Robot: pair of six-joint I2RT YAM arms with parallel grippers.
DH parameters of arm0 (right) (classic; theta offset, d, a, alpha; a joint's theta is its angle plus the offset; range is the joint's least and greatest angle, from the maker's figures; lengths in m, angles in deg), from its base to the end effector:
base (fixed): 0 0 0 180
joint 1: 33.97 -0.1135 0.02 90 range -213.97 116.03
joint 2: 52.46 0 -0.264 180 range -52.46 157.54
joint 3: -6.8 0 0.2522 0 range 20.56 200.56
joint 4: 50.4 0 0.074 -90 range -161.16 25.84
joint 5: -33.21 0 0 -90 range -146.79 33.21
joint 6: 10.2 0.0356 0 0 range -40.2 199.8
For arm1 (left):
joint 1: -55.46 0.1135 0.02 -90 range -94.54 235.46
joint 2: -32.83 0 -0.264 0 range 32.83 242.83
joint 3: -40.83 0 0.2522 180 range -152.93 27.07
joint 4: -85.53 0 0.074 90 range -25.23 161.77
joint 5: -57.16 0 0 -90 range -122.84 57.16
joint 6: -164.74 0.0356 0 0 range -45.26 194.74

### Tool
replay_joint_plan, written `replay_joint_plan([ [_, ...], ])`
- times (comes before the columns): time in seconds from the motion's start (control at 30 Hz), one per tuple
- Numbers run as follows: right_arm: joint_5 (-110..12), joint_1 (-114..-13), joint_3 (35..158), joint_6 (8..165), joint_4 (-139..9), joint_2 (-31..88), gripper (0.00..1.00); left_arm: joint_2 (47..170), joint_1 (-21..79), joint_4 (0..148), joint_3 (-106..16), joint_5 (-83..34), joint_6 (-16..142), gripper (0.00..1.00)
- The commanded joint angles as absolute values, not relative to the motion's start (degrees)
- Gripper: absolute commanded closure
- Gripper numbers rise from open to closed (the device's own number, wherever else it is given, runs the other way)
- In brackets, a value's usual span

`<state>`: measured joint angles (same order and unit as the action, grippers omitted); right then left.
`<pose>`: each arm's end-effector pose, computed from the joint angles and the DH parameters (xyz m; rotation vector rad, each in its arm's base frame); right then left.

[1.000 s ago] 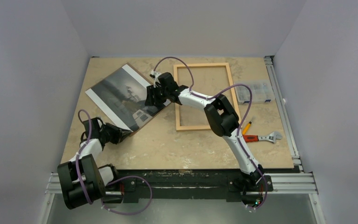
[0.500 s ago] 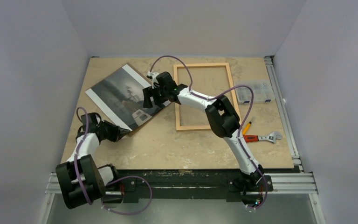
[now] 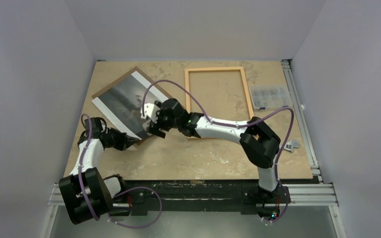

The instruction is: Take the photo out of the frame

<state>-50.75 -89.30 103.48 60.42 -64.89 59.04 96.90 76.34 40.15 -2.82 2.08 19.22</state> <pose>0.2563 0.3771 0.2411 -1.3357 1.6422 0.4884 0.1784 0.0463 0.1688 -1.5558 2.2771 -1.0018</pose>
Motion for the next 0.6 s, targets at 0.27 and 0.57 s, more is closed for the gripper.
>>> replay_joint_plan([
  [0.27, -51.60, -94.67, 92.37, 46.26, -48.09, 55.62, 0.20, 91.36, 76.46, 33.15, -7.23, 6.69, 18.17, 1.00],
  [0.57, -53.98, -97.13, 88.04, 39.31, -40.48, 56.28, 0.27, 84.82, 76.46, 29.00, -8.70, 7.99, 17.62, 1.00],
])
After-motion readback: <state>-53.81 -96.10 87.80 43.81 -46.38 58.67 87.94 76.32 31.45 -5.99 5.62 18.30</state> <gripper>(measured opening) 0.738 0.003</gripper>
